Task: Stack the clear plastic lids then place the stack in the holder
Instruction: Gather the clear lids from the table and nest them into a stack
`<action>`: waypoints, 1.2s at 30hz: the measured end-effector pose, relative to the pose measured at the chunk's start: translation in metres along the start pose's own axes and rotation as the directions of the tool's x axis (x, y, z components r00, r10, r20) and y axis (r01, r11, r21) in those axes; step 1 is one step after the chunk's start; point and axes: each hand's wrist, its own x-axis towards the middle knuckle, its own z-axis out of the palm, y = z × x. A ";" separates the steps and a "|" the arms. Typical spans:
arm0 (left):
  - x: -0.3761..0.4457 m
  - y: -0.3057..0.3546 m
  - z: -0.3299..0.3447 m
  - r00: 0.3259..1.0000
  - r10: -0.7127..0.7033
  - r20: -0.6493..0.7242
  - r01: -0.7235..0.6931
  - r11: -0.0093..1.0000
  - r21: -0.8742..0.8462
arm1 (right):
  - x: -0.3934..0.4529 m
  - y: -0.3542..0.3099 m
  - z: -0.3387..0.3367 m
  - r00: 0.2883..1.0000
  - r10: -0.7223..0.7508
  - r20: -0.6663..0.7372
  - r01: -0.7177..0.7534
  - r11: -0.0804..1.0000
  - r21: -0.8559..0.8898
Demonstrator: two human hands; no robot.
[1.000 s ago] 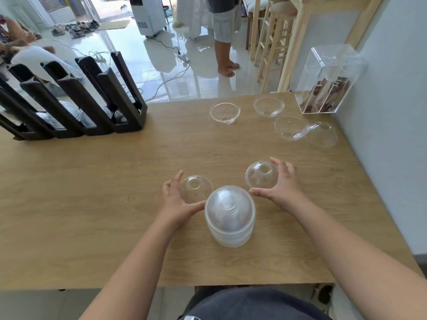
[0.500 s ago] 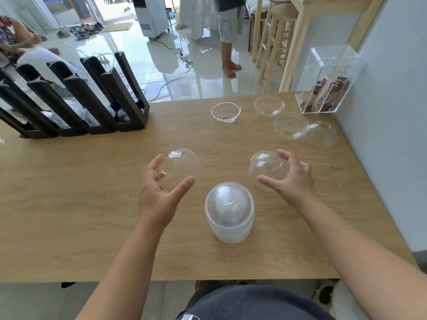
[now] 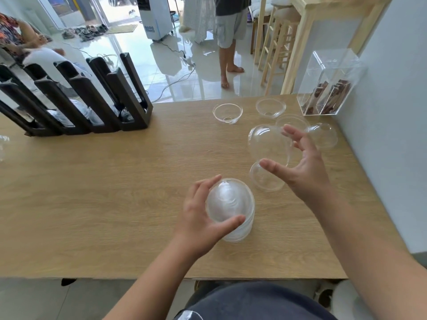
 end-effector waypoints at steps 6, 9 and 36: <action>0.001 -0.007 0.006 1.000 -0.005 0.012 0.005 0.999 0.034 | -0.014 -0.011 0.006 0.993 -0.025 0.118 0.032 0.998 -0.060; 0.001 -0.004 0.006 0.999 -0.001 0.039 0.000 0.999 0.035 | -0.021 -0.014 0.006 0.979 -0.054 0.198 0.078 0.990 -0.116; 0.187 -0.052 -0.019 0.983 0.051 0.174 -0.136 0.843 0.521 | 0.010 0.087 0.030 0.963 0.217 0.158 -0.091 0.818 -0.568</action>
